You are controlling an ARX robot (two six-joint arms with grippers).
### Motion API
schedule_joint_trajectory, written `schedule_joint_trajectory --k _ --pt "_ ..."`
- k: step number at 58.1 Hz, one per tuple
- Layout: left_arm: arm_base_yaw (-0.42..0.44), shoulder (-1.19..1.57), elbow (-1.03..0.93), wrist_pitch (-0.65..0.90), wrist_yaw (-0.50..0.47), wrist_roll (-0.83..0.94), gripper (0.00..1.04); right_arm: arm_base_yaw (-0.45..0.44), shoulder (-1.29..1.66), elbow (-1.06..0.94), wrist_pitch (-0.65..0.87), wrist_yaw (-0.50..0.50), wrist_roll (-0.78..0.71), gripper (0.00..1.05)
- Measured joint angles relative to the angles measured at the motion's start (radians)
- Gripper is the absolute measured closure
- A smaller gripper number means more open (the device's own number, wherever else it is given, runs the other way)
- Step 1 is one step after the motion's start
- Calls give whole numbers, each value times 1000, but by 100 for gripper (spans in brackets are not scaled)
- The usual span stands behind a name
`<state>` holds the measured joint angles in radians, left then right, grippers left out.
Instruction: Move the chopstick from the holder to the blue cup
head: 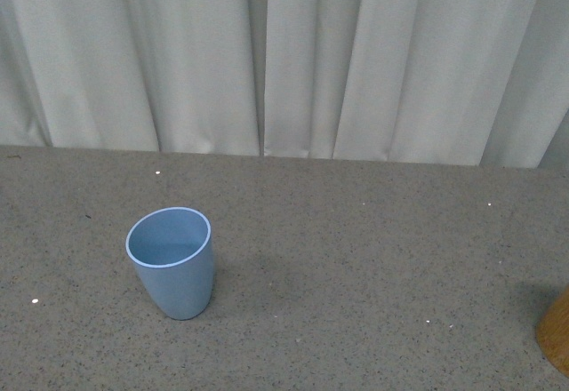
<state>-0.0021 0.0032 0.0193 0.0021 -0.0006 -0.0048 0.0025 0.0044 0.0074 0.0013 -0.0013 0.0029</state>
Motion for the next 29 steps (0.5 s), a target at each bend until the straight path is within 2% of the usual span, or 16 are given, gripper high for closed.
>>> schedule_joint_trajectory --k 29 --pt "0 0 0 0 0 0 7 0 0 0 0 0 0 10"
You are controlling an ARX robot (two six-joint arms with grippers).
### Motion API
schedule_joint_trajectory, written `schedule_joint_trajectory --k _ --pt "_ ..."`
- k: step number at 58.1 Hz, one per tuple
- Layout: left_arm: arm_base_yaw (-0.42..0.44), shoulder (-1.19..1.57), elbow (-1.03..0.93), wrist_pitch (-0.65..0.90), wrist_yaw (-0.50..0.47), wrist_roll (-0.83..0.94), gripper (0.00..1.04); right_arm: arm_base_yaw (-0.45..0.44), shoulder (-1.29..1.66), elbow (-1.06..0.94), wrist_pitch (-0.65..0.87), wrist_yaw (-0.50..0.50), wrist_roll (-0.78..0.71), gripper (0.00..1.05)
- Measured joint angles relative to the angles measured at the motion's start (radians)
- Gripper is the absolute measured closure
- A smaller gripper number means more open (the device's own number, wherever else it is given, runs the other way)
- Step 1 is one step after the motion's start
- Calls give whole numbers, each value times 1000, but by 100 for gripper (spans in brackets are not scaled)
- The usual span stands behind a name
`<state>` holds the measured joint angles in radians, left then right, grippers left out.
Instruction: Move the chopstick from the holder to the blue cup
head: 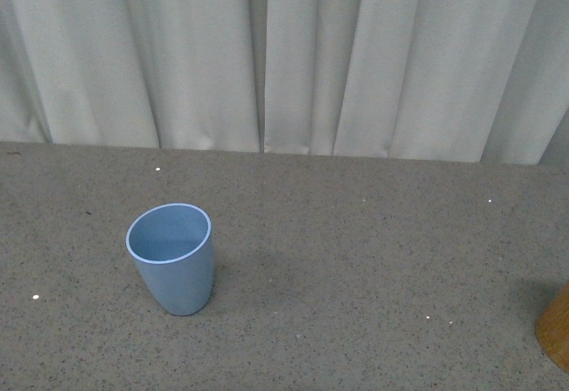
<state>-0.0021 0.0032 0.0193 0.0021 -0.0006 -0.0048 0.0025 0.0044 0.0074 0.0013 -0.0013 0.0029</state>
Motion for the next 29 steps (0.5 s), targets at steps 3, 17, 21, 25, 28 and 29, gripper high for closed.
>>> schedule_joint_trajectory --k 3,17,21,25,28,29 --pt "0 0 0 0 0 0 7 0 0 0 0 0 0 10" --pt "0 0 0 0 0 0 7 0 0 0 0 0 0 10" --pt "0 0 0 0 0 0 7 0 0 0 0 0 0 10" --pt "4 17 5 -23 4 -77 7 0 0 0 0 0 0 10" --pt "21 74 3 -7 24 -225 7 0 0 0 0 0 0 10" --pt "29 105 3 13 25 -306 7 0 0 0 0 0 0 10"
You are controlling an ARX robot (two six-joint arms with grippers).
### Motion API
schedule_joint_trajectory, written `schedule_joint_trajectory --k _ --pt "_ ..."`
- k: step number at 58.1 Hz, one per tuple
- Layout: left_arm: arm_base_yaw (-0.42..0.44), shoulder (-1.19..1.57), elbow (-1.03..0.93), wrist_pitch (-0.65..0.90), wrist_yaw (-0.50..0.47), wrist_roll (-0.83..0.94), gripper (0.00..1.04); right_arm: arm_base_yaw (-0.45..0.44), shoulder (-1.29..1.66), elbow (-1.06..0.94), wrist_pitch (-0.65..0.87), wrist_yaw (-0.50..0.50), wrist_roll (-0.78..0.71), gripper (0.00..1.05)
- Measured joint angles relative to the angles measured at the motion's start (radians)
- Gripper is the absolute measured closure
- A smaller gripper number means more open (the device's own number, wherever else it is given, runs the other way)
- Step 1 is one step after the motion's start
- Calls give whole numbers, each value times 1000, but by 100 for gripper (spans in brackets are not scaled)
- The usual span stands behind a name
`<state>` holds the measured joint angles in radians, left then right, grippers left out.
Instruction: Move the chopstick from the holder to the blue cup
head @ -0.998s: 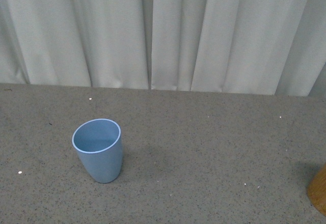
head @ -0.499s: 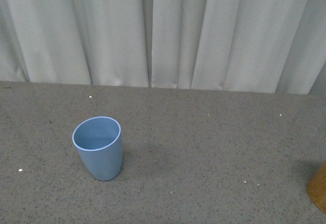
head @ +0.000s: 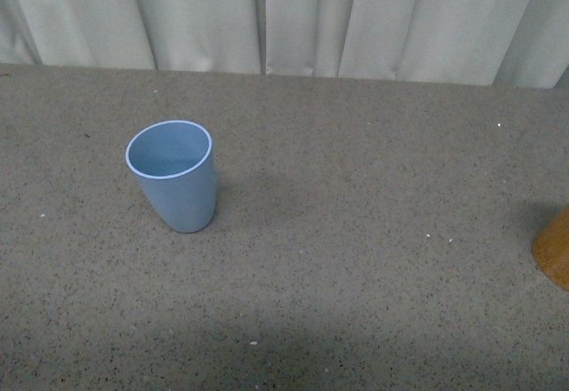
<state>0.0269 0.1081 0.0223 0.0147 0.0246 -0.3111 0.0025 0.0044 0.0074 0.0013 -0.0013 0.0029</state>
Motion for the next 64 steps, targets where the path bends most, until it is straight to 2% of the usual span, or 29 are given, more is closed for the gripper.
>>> schedule_joint_trajectory --k 3,7,16,21,33,49,64 --pt "22 87 0 78 14 -142 7 0 0 0 0 0 0 10" --pt "51 284 1 283 2 -351 7 0 0 0 0 0 0 10" --pt "82 699 61 617 -27 -465 7 0 0 0 0 0 0 10" --pt "95 914 124 716 -45 -481 7 0 0 0 0 0 0 10" --pt "87 1209 229 758 -127 -484 7 0 0 0 0 0 0 10" --pt "-68 1422 395 692 -179 -484 7 0 0 0 0 0 0 10" --pt "-129 1550 495 619 -207 -488 7 0 0 0 0 0 0 10"
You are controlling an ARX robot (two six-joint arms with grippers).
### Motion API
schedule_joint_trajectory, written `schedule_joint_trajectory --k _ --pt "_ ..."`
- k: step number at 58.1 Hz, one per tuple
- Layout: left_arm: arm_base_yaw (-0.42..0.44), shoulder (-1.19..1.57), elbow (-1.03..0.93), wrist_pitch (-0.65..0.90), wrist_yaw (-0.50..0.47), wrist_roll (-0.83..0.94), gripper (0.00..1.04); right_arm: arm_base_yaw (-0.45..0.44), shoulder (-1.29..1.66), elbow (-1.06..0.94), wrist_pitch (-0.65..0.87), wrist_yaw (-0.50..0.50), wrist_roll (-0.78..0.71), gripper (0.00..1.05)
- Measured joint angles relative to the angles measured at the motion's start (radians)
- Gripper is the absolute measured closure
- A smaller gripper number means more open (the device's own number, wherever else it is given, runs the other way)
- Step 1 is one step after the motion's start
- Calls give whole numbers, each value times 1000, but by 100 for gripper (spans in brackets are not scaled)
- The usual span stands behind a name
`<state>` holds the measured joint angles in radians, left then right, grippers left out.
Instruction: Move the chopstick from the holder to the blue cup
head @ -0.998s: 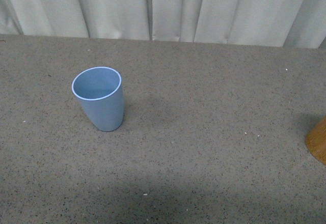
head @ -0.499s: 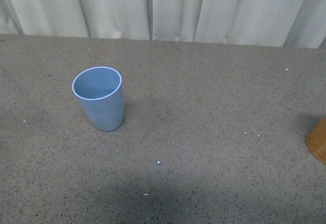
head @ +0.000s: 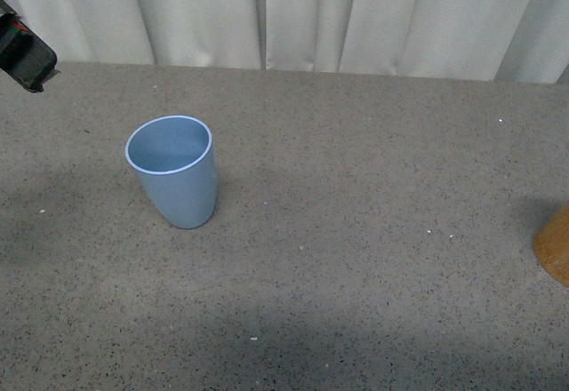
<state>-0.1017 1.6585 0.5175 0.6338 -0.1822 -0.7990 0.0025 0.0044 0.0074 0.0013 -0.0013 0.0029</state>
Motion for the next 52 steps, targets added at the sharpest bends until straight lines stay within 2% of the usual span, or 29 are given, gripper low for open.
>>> schedule_joint_trajectory --k 19,52 --pt "-77 161 91 -6 -16 -16 7 0 0 0 0 0 0 10" --pt "-85 207 121 -43 -51 -14 7 0 0 0 0 0 0 10"
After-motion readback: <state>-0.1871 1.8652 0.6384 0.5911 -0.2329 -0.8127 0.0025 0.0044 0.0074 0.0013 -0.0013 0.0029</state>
